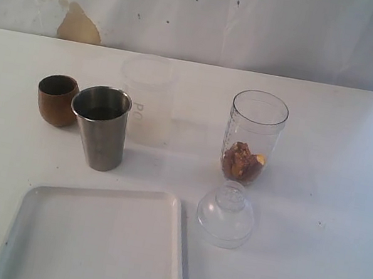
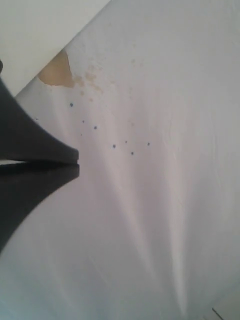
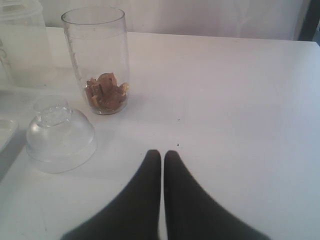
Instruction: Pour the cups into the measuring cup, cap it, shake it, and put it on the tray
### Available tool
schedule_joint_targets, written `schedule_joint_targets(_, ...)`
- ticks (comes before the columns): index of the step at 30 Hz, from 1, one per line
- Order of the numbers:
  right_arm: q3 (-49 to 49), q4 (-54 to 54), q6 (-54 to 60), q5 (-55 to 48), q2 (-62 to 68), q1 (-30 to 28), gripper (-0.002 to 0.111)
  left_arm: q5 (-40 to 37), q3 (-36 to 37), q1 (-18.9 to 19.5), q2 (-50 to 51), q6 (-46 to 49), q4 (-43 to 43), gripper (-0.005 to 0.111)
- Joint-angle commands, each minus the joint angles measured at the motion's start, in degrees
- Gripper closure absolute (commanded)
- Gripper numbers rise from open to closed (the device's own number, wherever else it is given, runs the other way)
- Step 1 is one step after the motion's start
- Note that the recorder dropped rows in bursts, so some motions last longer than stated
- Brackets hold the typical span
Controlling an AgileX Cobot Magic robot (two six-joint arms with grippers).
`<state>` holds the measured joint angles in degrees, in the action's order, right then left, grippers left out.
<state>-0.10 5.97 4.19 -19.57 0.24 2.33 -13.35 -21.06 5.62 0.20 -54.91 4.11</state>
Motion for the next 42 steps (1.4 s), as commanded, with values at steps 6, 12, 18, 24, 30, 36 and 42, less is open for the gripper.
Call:
schedule_joint_targets(6,0.10,-0.02,0.09,0.32,-0.24,-0.11,0.106,0.00,6.44,1.01,-0.20,-0.12,-0.93,0.107)
schedule_joint_targets(12,0.10,-0.02,0.09,0.32,-0.24,-0.11,0.106,-0.13,11.27,1.01,-0.20,-0.12,-0.93,0.107)
schedule_joint_targets(18,0.10,-0.02,0.09,0.32,-0.24,-0.11,0.106,-0.01,16.33,1.01,-0.20,-0.12,-0.83,0.107)
schedule_joint_targets(24,0.10,-0.02,0.09,0.32,-0.24,-0.11,0.106,-0.13,21.06,0.74,-0.20,-0.12,-0.70,0.107)
schedule_joint_targets(30,0.10,-0.02,0.09,0.32,-0.24,-0.11,0.106,0.29,21.06,-0.50,-0.20,1.16,-0.19,0.107)
schedule_joint_targets(36,0.10,-0.02,0.09,0.32,-0.24,-0.11,0.106,1.72,21.06,-0.50,-0.20,1.16,-0.19,0.107)
schedule_joint_targets(42,0.10,-0.02,0.31,0.32,-0.24,-0.11,0.106,1.72,21.06,-0.50,-0.20,1.16,-0.19,0.107)
